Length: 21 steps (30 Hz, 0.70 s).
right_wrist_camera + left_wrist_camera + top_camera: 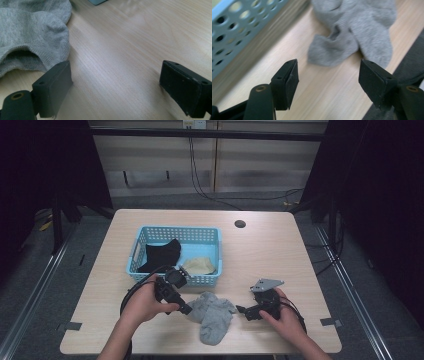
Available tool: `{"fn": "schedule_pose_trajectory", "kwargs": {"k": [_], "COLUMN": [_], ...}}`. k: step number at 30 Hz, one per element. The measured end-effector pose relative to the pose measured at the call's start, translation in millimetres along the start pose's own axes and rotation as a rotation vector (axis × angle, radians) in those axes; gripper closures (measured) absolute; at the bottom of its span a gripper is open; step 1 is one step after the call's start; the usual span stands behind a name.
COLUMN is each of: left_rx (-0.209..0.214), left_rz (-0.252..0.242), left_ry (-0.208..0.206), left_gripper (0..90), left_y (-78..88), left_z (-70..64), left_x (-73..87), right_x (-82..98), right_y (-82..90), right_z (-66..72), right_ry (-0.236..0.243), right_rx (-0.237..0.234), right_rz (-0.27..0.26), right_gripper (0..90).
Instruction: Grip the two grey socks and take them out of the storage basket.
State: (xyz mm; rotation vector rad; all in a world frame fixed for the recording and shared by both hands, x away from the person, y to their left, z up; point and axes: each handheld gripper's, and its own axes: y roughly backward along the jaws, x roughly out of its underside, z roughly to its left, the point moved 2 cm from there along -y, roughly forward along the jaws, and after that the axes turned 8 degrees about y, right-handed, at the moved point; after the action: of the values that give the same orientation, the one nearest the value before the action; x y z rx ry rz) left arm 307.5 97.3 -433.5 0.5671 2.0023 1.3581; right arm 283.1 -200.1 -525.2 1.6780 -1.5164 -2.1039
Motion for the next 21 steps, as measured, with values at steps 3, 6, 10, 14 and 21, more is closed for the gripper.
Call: {"fn": "schedule_pose_trajectory", "kwargs": {"k": [3,6,10,14,21], "left_rx": [-0.009,-0.01,-0.023,-0.029,-0.043], "left_rz": [-0.011,-0.023,-0.047,-0.065,-0.091], "left_ry": [0.002,0.005,0.006,-0.001,-0.031], "left_gripper": [31.7,30.9,30.7,30.2,29.2], "left_y": [0.6,0.8,0.4,-3.9,-13.3], "left_z": [5.8,9.6,18.4,28.2,43.3], "left_x": [5.5,9.8,13.5,19.1,27.6], "right_x": [0.0,0.0,0.0,0.0,0.0], "right_y": [0.0,0.0,0.0,0.0,-0.1], "right_z": [0.0,0.0,0.0,0.1,0.0], "right_ry": [0.0,0.0,0.0,-0.001,0.001], "right_rx": [0.0,0.0,0.0,0.0,0.0], "right_rz": [0.0,-0.001,-0.001,0.0,-0.001], "right_gripper": [10.4,10.4,10.4,10.4,10.4]}}
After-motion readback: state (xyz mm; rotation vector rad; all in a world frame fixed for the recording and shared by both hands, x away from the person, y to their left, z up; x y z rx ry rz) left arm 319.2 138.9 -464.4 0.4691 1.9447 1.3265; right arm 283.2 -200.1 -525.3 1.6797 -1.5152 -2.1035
